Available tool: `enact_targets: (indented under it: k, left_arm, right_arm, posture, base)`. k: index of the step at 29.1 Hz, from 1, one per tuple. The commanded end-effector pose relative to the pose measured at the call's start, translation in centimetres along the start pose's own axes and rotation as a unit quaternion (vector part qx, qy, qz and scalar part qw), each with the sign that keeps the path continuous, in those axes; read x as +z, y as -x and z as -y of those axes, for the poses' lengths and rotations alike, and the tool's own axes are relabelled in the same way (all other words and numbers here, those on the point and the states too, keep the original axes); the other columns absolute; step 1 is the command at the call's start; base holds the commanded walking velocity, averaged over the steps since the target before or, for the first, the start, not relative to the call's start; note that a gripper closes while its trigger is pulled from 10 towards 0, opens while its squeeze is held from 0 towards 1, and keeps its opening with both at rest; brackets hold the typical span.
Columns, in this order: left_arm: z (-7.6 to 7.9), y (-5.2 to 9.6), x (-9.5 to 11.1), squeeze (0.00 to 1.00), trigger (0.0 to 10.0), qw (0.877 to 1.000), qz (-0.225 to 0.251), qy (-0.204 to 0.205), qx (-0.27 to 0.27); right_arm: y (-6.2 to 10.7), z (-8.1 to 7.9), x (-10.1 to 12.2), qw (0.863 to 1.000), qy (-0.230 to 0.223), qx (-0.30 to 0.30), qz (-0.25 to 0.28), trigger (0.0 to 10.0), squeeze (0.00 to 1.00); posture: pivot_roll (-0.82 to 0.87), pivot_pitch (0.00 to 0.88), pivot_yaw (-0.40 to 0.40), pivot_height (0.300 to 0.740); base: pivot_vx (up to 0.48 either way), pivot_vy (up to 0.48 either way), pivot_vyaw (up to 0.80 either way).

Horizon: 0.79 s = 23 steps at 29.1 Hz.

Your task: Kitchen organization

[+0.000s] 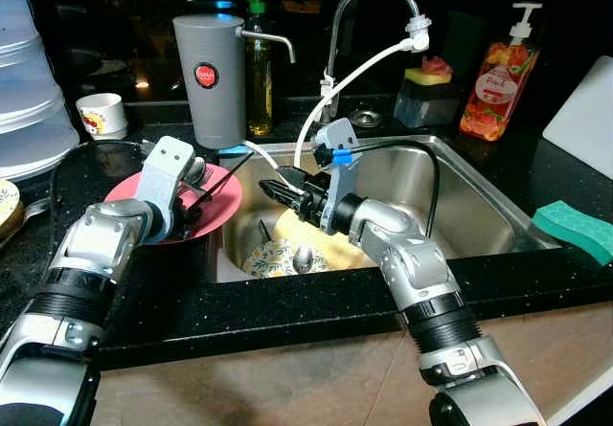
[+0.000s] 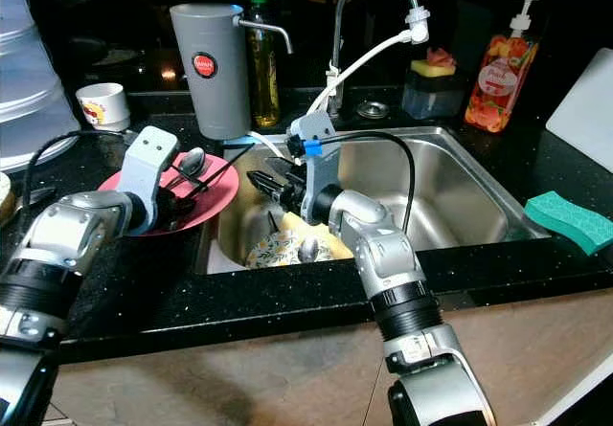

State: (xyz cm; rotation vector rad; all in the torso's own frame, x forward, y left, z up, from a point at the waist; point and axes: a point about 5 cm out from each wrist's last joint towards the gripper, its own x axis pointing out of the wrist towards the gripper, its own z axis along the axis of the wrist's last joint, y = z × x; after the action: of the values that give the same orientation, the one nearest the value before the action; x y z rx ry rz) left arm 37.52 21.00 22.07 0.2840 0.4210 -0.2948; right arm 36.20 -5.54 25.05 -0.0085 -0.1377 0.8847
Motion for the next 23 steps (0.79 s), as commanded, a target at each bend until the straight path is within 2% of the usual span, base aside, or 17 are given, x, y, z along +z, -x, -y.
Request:
enact_targets:
  k: [1, 10, 13, 15, 16, 17, 19, 21, 22, 23]
  left_arm:
    - [-0.5, -0.3, -2.3, 0.0, 0.0, 0.998, -0.057, 0.017, 0.012]
    - [-1.7, 0.2, -0.9, 0.0, 0.0, 0.998, -0.029, 0.02, 0.052]
    - [-2.1, 0.7, 0.0, 0.0, 0.0, 0.997, 0.0, 0.021, 0.077]
    - [-1.8, 1.0, 1.5, 0.0, 0.0, 0.995, 0.067, 0.012, 0.07]
    - [-1.8, 1.0, 1.5, 0.0, 0.0, 0.995, 0.067, 0.012, 0.07]
    - [-1.0, 1.4, 3.3, 0.0, 0.0, 0.987, 0.158, 0.032, 0.028]
    - [0.4, 2.4, 5.1, 0.0, 0.0, 0.963, 0.26, 0.063, -0.044]
    - [1.4, 3.0, 5.6, 0.0, 0.0, 0.944, 0.307, 0.078, -0.095]
    - [1.4, 3.0, 5.6, 0.0, 0.0, 0.944, 0.307, 0.078, -0.095]
    - [2.2, 3.3, 5.3, 0.0, 0.0, 0.932, 0.321, 0.094, -0.14]
  right_arm:
    - [0.0, 0.0, 0.8, 1.0, -0.003, 0.002, 0.009, 10.0, 0.0]
    - [0.2, 0.3, 1.2, 1.0, -0.027, -0.007, 0.014, 10.0, 0.0]
    - [0.2, 0.5, 1.5, 0.999, -0.03, -0.011, 0.02, 10.0, 0.0]
    - [0.2, 0.5, 1.8, 0.999, -0.032, -0.012, 0.024, 10.0, 0.0]
    - [0.2, 0.5, 1.8, 0.999, -0.032, -0.012, 0.024, 10.0, 0.0]
    - [0.2, 0.5, 2.0, 0.999, -0.035, -0.013, 0.029, 10.0, 0.0]
    - [0.2, 0.5, 2.3, 0.998, -0.042, -0.014, 0.038, 10.0, 0.0]
    - [0.2, 0.5, 2.6, 0.998, -0.049, -0.015, 0.048, 10.0, 0.0]
    - [0.2, 0.5, 2.6, 0.998, -0.049, -0.015, 0.048, 10.0, 0.0]
    - [0.2, 0.5, 2.9, 0.996, -0.059, -0.018, 0.058, 10.0, 0.0]
  posture:
    - [0.04, 0.048, -0.017, 0.74]
    - [0.05, 0.044, -0.019, 0.74]
    - [0.05, 0.041, -0.019, 0.74]
    - [0.05, 0.039, -0.019, 0.74]
    - [0.05, 0.039, -0.019, 0.74]
    - [0.05, 0.039, -0.019, 0.74]
    - [0.05, 0.036, -0.019, 0.74]
    - [0.05, 0.036, -0.019, 0.74]
    - [0.05, 0.036, -0.019, 0.74]
    - [0.05, 0.029, -0.017, 0.74]
  base:
    - [0.0, 0.0, 0.0]
    - [0.0, 0.0, 0.0]
    - [0.0, 0.0, 0.0]
    - [0.0, 0.0, 0.0]
    - [0.0, 0.0, 0.0]
    - [0.0, 0.0, 0.0]
    - [0.0, 0.0, 0.0]
    - [0.0, 0.0, 0.0]
    - [0.0, 0.0, 0.0]
    - [0.0, 0.0, 0.0]
